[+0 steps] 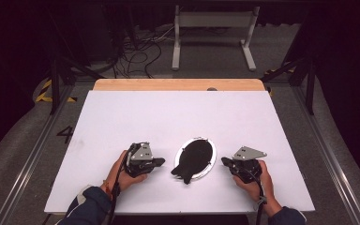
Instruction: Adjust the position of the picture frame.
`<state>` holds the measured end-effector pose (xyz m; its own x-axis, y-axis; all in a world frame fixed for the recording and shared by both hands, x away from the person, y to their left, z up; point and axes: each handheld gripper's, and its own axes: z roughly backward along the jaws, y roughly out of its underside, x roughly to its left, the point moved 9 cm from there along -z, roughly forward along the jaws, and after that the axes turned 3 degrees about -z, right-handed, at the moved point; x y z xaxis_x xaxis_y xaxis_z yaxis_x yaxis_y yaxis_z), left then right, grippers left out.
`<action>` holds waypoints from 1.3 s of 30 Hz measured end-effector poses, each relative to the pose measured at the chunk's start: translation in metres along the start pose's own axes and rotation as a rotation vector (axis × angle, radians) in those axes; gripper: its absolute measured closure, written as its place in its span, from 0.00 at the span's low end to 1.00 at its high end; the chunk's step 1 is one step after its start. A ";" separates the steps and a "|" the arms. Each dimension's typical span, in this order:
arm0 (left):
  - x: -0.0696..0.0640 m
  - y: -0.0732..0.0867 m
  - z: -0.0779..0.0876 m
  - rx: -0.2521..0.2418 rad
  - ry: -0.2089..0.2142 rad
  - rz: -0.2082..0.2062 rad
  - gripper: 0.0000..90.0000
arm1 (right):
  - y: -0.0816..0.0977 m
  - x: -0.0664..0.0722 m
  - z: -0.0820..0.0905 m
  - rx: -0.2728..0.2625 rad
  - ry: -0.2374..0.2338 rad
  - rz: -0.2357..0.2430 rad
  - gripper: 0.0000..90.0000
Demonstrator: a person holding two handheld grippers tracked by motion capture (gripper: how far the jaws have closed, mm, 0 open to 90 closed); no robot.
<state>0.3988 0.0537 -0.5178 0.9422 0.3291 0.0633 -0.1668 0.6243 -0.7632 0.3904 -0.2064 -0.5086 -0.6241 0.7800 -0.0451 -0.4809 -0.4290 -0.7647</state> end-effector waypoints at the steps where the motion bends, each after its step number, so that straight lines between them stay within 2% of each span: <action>1: 0.000 -0.001 -0.002 0.001 0.003 -0.006 0.99 | 0.000 -0.001 0.000 0.002 0.004 -0.004 1.00; 10: -0.005 -0.001 -0.013 0.041 0.030 -0.012 0.98 | 0.002 -0.003 -0.005 0.018 0.012 -0.014 1.00; 19: -0.008 -0.002 -0.016 0.041 0.049 -0.011 0.99 | 0.003 -0.001 -0.011 0.038 0.009 -0.013 1.00; 24: -0.010 -0.004 -0.018 0.037 0.055 -0.016 0.99 | -0.001 0.003 -0.016 0.041 0.010 0.004 1.00; 32: -0.012 -0.004 -0.019 0.042 0.064 -0.018 0.99 | -0.002 0.003 -0.018 0.048 -0.009 -0.007 1.00; 35: -0.015 -0.006 -0.021 0.039 0.071 -0.016 1.00 | -0.003 0.002 -0.019 0.049 -0.020 -0.026 1.00; 39: -0.017 -0.006 -0.021 0.039 0.077 -0.015 0.99 | -0.005 0.003 -0.021 0.053 -0.012 -0.015 1.00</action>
<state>0.3903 0.0293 -0.5276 0.9639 0.2652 0.0236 -0.1626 0.6563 -0.7367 0.4036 -0.1924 -0.5188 -0.6238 0.7812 -0.0259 -0.5221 -0.4411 -0.7300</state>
